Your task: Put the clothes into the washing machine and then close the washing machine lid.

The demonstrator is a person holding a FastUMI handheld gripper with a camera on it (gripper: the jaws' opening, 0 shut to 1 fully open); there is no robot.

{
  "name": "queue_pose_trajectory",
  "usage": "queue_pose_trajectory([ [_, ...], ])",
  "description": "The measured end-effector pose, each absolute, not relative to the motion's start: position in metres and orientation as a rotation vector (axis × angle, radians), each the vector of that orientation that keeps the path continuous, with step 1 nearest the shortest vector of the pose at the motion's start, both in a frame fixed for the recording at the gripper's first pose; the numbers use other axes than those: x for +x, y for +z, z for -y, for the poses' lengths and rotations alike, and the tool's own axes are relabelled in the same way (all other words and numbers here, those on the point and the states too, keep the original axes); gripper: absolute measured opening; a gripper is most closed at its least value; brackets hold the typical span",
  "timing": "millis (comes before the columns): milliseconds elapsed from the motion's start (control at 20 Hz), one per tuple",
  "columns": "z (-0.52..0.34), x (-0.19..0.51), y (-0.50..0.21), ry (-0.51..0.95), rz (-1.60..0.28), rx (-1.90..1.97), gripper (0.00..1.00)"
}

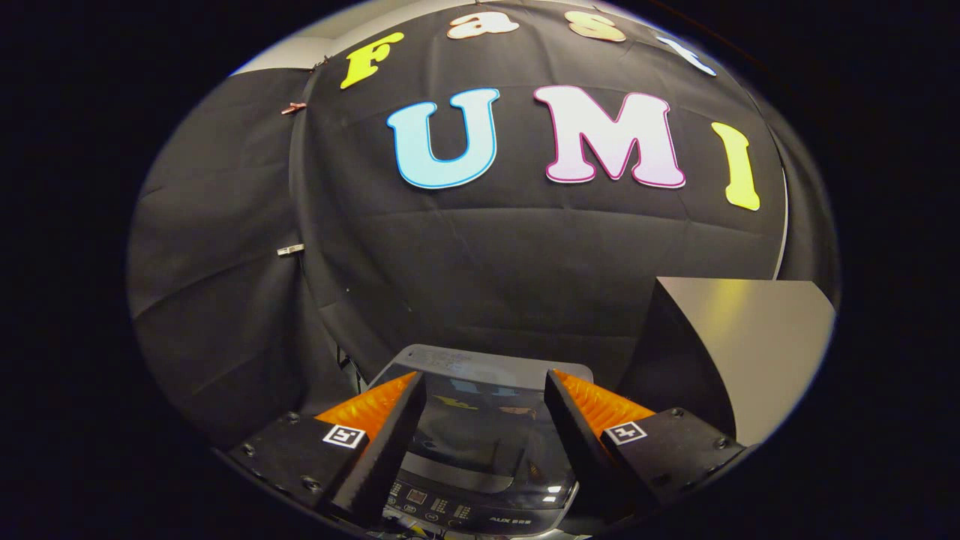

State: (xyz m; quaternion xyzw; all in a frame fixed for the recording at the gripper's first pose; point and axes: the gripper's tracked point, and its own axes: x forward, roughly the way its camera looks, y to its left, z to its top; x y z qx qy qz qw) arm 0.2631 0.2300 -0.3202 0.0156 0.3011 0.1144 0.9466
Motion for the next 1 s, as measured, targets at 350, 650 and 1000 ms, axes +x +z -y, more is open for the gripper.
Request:
queue_pose_trajectory([
  [350,-0.23,0.233,-0.266,0.288,-0.522,0.045,1.0],
  [650,-0.205,0.202,-0.205,0.293,-0.409,0.021,0.99],
  [1000,-0.171,0.146,-0.12,0.311,-0.237,0.001,0.99],
])
